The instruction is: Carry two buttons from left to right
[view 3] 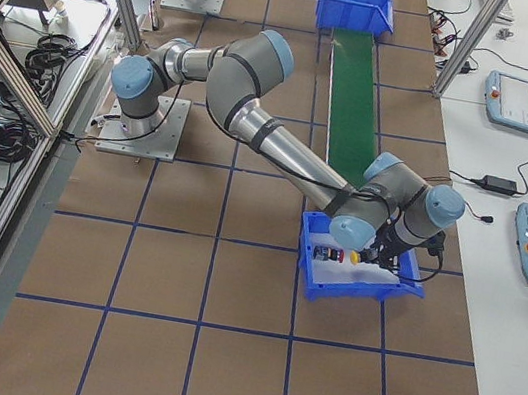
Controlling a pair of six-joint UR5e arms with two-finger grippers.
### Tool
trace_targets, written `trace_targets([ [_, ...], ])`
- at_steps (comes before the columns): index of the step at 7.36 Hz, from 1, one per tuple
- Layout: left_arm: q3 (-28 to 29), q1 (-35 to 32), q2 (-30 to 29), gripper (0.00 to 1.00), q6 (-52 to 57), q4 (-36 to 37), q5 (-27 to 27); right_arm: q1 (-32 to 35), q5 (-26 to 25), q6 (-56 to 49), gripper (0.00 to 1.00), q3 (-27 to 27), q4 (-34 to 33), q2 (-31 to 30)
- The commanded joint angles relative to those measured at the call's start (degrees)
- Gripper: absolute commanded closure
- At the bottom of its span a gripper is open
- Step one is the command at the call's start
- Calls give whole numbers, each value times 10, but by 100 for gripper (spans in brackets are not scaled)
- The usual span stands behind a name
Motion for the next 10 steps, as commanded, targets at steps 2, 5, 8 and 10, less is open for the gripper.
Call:
trace_targets([
  [2, 0, 0, -1, 0, 0, 0, 0, -1, 1, -5, 46, 0, 0, 0],
  [5, 0, 0, -1, 0, 0, -1, 1, 6, 9, -13, 46, 0, 9, -36],
  [8, 0, 0, -1, 0, 0, 0, 1, 76, 36, -15, 46, 3, 44, -107],
  [10, -1, 0, 0, 0, 1, -2, 1, 152, 44, 47, 48, 10, 55, -146],
])
